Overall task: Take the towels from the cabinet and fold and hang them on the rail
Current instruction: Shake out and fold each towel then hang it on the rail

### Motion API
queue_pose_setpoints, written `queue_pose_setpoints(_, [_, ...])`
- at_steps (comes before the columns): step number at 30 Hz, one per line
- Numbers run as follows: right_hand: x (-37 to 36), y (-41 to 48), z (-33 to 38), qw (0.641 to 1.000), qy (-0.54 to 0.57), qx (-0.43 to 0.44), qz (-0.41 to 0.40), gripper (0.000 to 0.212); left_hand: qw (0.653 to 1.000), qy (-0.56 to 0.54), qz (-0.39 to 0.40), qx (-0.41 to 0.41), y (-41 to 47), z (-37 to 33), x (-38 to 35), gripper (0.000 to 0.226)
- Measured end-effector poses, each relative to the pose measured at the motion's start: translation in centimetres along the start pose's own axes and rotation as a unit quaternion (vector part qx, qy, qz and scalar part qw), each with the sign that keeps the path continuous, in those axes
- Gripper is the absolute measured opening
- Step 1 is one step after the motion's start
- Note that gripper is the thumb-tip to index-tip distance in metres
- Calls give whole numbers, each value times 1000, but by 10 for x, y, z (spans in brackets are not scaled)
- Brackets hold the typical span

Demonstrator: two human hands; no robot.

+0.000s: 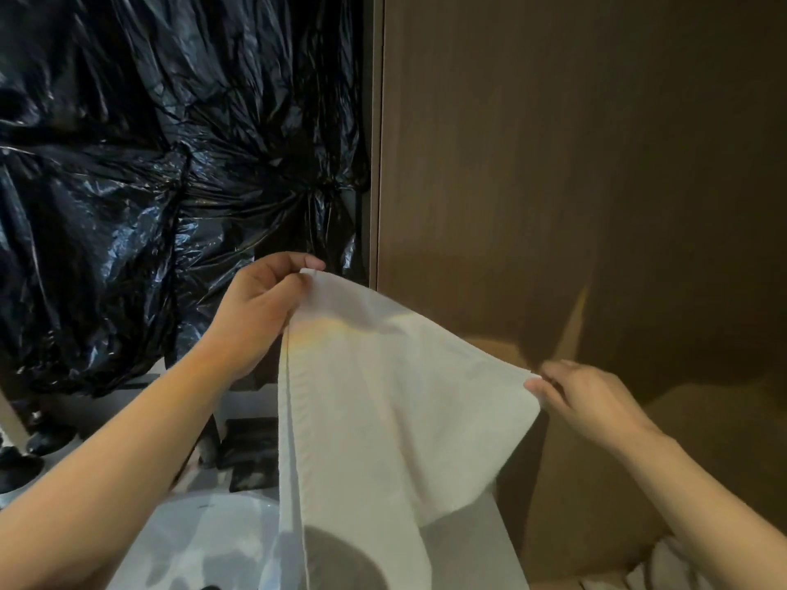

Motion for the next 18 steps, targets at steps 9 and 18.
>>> queue_pose_setpoints(9, [117,38,-24,998,5,10,-65,28,997,-5,-43,-59,30,-36,24,17])
queue_pose_setpoints(18, [200,37,-34,981,-35,44,-185,21,995,29,-50,-82,52,-41,28,25])
Point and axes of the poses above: each hand's wrist, its own y-axis towards the middle knuckle, its own x-axis out of the back of the hand, z = x × y, the point moved 9 cm from there along y, towards the middle knuckle, and after that the axes turned 13 degrees about z, right-handed, at the moved point
